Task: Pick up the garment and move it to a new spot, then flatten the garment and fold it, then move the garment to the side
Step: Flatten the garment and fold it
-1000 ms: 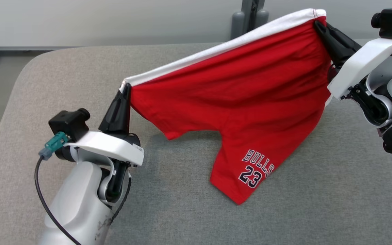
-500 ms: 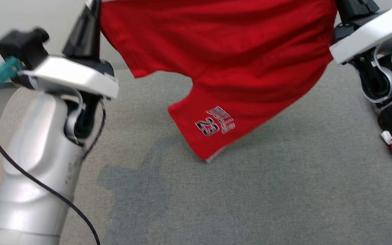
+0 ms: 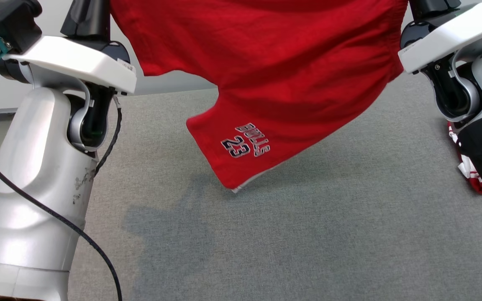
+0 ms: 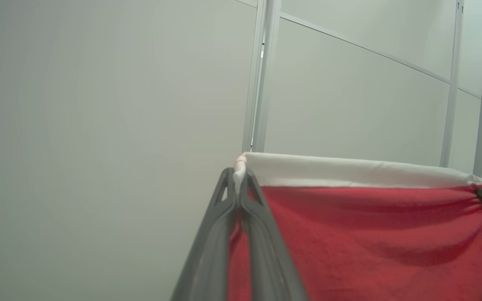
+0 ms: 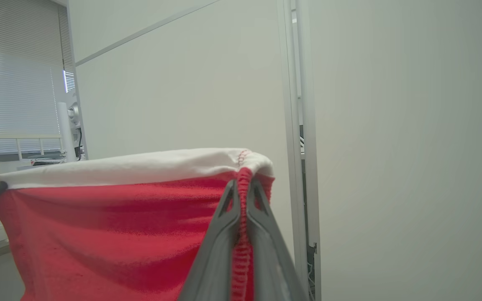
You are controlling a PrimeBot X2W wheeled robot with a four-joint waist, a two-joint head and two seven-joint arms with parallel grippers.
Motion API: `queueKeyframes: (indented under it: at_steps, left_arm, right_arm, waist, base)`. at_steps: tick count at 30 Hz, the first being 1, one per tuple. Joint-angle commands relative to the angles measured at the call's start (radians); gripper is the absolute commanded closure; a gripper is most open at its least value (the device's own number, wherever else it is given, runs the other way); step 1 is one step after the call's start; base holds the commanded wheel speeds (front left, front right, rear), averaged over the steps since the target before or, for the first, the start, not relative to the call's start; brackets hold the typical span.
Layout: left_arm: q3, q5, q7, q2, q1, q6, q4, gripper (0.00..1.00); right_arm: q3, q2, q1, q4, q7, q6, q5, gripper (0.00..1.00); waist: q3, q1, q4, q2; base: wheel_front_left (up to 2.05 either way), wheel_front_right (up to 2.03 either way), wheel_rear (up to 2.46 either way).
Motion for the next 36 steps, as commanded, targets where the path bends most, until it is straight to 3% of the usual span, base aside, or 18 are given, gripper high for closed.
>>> queueKeyframes:
  at_steps: [1,12,17,22,27,36]
  left_arm:
    - [0.001,-0.005,-0.006,0.004,0.021,-0.003,0.005,1.0]
    - [-0.007,-0.01,-0.009,0.021,0.039,-0.005,0.012,1.0]
    - [-0.012,-0.01,0.0,0.029,0.044,-0.003,0.011,1.0]
    - [-0.012,-0.014,-0.001,0.039,0.055,0.0,0.015,1.0]
    - [-0.027,-0.017,0.018,0.036,0.051,-0.005,0.022,1.0]
    - [-0.061,0.007,0.072,0.043,-0.102,-0.018,0.08,1.0]
  right_arm:
    - [-0.001,-0.011,0.019,-0.002,-0.009,0.0,0.0,1.0]
    - [0.035,-0.046,0.051,-0.014,0.013,0.0,0.074,1.0]
    - [0.047,-0.046,0.063,-0.043,0.084,0.0,0.17,1.0]
    - [0.057,-0.09,0.068,-0.061,0.129,0.0,0.231,1.0]
    - [0.082,-0.101,0.065,-0.061,0.164,0.0,0.238,1.0]
    - [0.093,-0.049,-0.086,0.01,0.123,0.0,0.175,1.0]
  waist:
    - [0.002,0.0,0.001,0.0]
    - [0.011,0.0,0.002,0.0]
    - [0.016,0.0,0.0,0.0]
    - [0.025,0.0,-0.001,0.0]
    - [0.051,0.0,-0.002,0.0]
    - [0.202,0.0,-0.012,0.0]
  base:
    - [0.0,0.0,0.0]
    - [0.0,0.0,0.0]
    - [0.0,0.0,0.0]
    - [0.0,0.0,0.0]
    - [0.0,0.0,0.0]
    - [0.0,0.0,0.0]
